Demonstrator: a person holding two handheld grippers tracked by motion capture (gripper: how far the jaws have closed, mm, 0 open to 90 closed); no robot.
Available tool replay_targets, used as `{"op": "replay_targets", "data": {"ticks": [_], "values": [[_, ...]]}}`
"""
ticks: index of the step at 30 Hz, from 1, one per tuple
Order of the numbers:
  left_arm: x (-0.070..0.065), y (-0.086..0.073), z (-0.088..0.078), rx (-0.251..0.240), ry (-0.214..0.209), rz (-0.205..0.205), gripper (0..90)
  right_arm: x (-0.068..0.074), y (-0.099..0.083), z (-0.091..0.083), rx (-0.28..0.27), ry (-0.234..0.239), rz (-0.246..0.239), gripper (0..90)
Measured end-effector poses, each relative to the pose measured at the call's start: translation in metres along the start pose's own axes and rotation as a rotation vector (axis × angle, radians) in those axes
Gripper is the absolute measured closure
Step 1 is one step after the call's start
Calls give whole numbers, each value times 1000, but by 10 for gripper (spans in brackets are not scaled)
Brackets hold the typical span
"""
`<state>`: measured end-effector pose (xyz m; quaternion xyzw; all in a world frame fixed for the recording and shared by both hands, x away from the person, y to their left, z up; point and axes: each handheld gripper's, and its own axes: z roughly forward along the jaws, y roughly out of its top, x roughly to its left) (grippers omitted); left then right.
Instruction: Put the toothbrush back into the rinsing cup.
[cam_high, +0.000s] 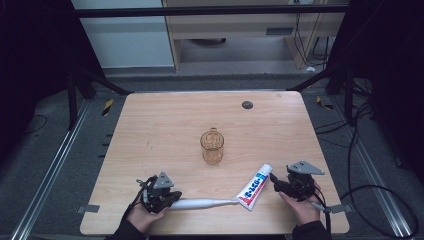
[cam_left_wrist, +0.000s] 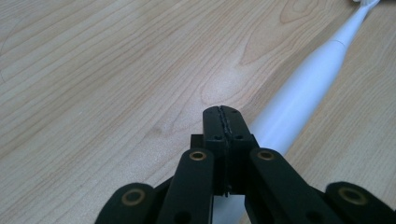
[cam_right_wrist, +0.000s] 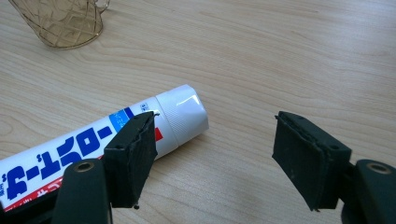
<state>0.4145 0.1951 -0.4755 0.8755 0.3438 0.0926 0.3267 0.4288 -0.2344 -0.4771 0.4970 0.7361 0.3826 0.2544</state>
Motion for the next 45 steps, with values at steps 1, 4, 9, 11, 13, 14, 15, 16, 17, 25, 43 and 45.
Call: {"op": "replay_targets", "data": {"ticks": [1, 4, 9, 11, 13, 14, 15, 16, 17, 25, 43, 45], "values": [[0, 0, 0, -1, -1, -1, 897, 0, 0, 0, 1, 0, 0, 300], [-1, -1, -1, 2, -4, 5, 897, 0, 0, 0, 1, -1, 0, 300], [0, 0, -4, -26, -13, 9, 880, 0, 0, 0, 0, -1, 0, 300], [2, 2, -8, -45, -12, 20, 857, 0, 0, 0, 1, 2, 4, 300], [4, 4, -11, -57, -10, 29, 819, 0, 0, 0, -1, 0, -1, 300], [5, 5, -12, -68, -2, 36, 773, -1, 0, 0, 0, -1, 2, 299], [6, 6, -14, -81, 5, 43, 773, -1, 0, 0, 0, -1, 2, 299], [8, 7, -16, -86, 4, 46, 750, -1, 0, 0, 1, -1, 3, 299], [10, 9, -16, -80, 4, 42, 698, -1, 0, 0, -1, -2, 3, 299], [16, 18, -8, -24, 24, 92, 569, -3, 0, -1, -3, -5, 9, 297], [8, 63, -12, 3, -110, 177, 481, -18, 0, -8, -26, -42, 32, 272], [7, 67, -11, 10, -114, 193, 476, -19, 0, -9, -29, -46, 37, 267]]}}
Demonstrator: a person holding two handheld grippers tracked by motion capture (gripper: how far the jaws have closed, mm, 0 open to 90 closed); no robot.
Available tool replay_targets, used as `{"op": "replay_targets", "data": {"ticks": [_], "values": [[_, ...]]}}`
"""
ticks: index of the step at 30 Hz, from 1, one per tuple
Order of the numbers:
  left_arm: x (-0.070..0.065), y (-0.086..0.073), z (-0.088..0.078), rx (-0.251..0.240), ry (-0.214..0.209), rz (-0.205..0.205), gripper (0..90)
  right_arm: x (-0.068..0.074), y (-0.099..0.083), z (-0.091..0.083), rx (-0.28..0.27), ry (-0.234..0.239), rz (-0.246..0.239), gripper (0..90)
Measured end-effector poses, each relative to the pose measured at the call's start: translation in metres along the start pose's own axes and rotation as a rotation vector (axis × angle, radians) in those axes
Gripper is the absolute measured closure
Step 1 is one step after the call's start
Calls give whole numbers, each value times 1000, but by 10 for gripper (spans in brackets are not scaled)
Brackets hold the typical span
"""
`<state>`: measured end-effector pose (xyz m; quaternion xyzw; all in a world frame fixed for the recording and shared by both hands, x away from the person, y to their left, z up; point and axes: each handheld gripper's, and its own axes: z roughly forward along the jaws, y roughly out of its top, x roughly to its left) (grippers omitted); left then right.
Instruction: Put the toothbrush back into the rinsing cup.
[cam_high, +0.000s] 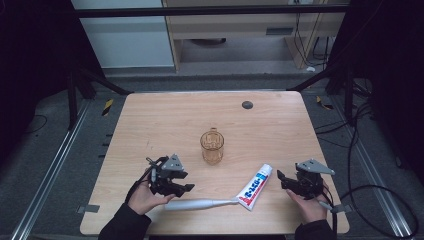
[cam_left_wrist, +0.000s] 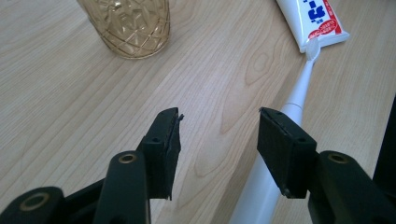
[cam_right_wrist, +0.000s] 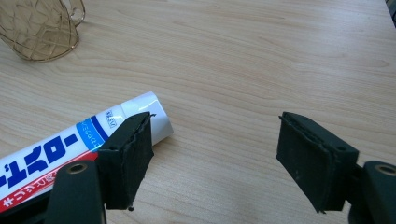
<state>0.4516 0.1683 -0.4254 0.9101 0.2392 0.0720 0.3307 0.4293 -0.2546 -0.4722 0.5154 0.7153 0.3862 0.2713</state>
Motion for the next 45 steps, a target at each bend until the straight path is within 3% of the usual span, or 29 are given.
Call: {"op": "replay_targets", "data": {"ticks": [13, 19, 25, 35, 45], "values": [[-14, 25, 11, 15, -37, 123, 464, -1, 1, 0, -5, 6, 9, 251], [-21, 27, 18, 41, -57, 167, 489, -1, 2, -1, -11, 13, 17, 239], [-32, 26, 25, 88, -83, 236, 477, -1, 2, -1, -10, 14, 17, 238], [-39, 27, 33, 126, -114, 257, 485, -1, 1, 1, 2, 10, 0, 248], [-45, 27, 44, 206, -121, 298, 512, -1, 1, 3, 9, 14, -8, 252]]}}
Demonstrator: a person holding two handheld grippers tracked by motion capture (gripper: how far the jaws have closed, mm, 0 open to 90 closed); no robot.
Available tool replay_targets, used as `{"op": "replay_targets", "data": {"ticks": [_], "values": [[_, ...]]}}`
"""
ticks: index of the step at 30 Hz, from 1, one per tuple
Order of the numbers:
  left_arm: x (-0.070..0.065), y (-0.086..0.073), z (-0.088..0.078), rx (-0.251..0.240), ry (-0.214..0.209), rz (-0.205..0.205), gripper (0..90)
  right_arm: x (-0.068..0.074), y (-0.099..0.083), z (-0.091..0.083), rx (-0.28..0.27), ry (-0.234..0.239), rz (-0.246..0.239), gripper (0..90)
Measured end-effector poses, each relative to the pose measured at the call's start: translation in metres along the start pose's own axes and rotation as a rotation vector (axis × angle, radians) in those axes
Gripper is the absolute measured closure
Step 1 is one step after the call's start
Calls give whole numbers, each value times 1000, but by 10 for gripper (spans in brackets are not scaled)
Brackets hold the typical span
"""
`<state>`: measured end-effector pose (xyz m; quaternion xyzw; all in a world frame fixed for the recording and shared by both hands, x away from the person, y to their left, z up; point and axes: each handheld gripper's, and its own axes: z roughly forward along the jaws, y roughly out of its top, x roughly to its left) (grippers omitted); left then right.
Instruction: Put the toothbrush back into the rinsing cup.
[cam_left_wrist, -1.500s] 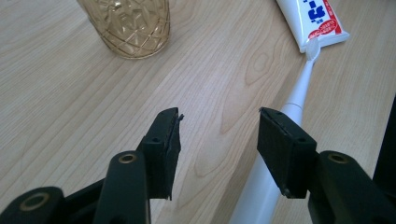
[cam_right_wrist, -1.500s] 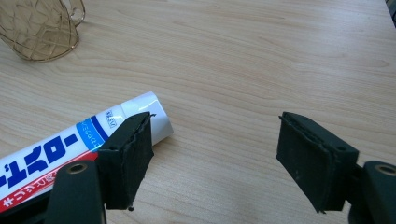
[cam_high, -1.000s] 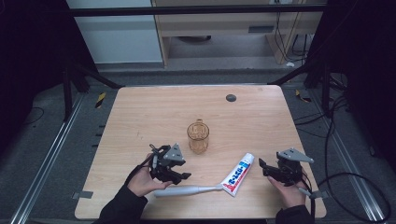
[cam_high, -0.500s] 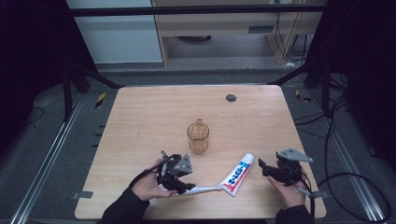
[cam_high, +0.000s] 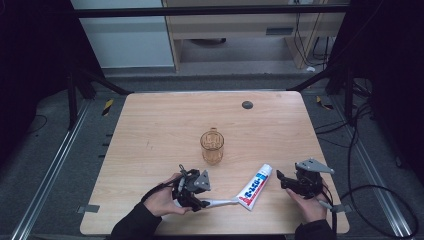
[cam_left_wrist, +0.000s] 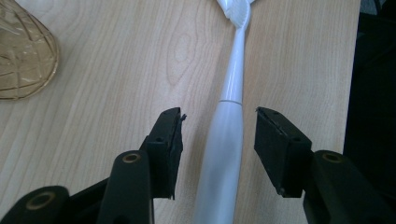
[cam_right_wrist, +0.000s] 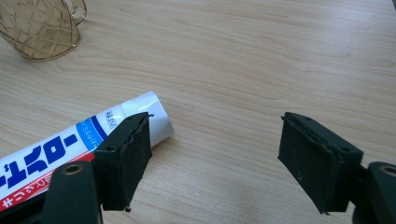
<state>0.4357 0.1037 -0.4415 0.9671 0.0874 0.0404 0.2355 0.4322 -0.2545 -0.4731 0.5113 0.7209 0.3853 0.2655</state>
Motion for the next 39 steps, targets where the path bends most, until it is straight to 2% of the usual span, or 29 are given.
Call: {"op": "replay_targets", "data": {"ticks": [20, 23, 37, 39], "values": [[-2, 5, 20, 120, -24, 51, 530, 1, 0, 2, 20, 12, 7, 256], [-1, 5, 22, 124, -26, 45, 538, 1, 0, 3, 20, 9, -2, 255], [0, 4, 32, 172, -28, 64, 574, 1, 0, 4, 29, 13, -3, 256], [1, 4, 32, 167, -31, 63, 579, 1, 0, 4, 31, 13, -3, 256]]}}
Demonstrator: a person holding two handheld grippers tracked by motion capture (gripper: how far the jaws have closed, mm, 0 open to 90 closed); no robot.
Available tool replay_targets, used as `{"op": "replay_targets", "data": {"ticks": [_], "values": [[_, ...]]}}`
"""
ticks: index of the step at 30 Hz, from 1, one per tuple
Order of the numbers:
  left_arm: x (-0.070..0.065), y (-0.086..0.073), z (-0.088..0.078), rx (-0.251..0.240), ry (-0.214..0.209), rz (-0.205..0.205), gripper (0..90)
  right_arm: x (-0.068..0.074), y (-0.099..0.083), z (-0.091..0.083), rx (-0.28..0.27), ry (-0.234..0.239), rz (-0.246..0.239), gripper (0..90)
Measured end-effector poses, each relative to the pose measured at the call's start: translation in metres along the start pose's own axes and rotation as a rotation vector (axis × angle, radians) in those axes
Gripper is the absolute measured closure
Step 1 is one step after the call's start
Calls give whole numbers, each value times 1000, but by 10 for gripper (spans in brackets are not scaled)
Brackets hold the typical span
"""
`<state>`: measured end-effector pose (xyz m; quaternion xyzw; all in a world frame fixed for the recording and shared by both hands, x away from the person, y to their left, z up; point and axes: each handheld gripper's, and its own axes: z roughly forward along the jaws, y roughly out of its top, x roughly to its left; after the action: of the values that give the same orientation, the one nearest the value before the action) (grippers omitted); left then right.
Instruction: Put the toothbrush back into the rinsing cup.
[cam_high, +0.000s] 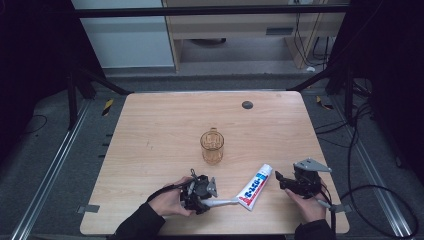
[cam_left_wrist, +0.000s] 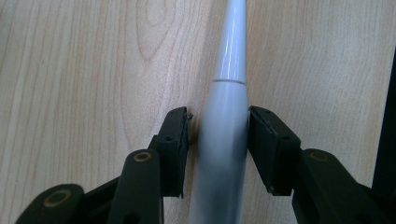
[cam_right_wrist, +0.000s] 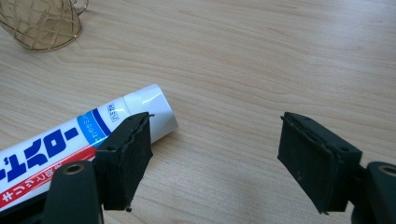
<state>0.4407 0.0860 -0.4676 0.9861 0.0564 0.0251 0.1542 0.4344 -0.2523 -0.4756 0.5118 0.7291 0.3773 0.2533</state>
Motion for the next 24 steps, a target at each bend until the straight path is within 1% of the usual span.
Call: {"op": "replay_targets", "data": {"ticks": [7, 10, 14, 19, 24], "values": [[3, -2, -1, -9, -12, -10, 644, 0, 0, 0, 2, 4, -2, 256], [4, -2, -1, -11, -21, -15, 650, 0, 0, 0, 3, 4, -1, 256], [4, -2, -1, 1, -24, -8, 660, 0, 0, 1, 4, 3, -2, 257], [4, -2, -2, 2, -32, -7, 665, 0, 0, 1, 5, 2, -1, 258], [4, -2, -3, 9, -40, -16, 669, 0, 0, 1, 8, 1, -3, 259]]}}
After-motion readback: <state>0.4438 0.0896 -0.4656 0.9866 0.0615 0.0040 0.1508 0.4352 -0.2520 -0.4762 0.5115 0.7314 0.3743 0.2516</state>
